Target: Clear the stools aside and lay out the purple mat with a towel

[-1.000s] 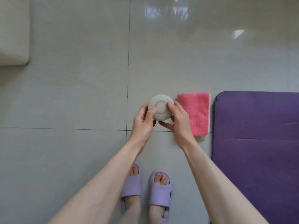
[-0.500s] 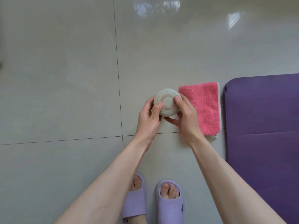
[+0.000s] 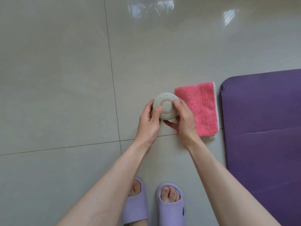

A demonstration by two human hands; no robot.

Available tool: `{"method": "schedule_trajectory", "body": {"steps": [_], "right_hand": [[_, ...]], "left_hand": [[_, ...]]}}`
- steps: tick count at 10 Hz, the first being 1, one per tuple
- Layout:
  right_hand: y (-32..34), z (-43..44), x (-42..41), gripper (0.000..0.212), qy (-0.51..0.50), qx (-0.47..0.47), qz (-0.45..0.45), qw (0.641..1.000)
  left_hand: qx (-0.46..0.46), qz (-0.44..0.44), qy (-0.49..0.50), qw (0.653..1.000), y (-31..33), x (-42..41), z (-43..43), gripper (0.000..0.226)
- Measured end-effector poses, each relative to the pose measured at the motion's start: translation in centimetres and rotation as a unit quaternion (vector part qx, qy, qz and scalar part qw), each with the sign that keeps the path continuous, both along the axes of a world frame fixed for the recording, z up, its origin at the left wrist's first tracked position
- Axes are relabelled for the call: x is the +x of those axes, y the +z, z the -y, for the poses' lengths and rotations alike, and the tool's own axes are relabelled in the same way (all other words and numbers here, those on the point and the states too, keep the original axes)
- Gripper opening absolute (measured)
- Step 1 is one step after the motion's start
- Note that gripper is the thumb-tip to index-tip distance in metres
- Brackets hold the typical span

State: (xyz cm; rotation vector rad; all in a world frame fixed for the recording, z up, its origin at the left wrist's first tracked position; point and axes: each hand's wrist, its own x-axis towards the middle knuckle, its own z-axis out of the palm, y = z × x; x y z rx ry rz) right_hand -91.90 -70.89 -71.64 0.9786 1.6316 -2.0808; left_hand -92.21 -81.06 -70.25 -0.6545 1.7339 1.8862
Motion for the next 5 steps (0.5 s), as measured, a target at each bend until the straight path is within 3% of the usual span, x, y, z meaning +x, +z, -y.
{"method": "schedule_trajectory", "body": {"steps": [2,3,5], "right_hand": [[1.0,0.2,0.1,0.038,-0.011,0.007,0.020,1.000],[2.3,0.3,0.5,0.035,-0.009,0.023,0.036,0.999],[5.9,-0.9,1.7,0.040,-0.019,0.036,0.060,0.997]], "left_hand": [[-0.029,0.030,-0.026,0.999,0.4,-0.1,0.4,0.065],[-0.042,0.044,-0.023,0.998,0.8,-0.3,0.9,0.052],[-0.105,0.074,-0.058,0.990,3.8,-0.7,2.5,0.063]]}}
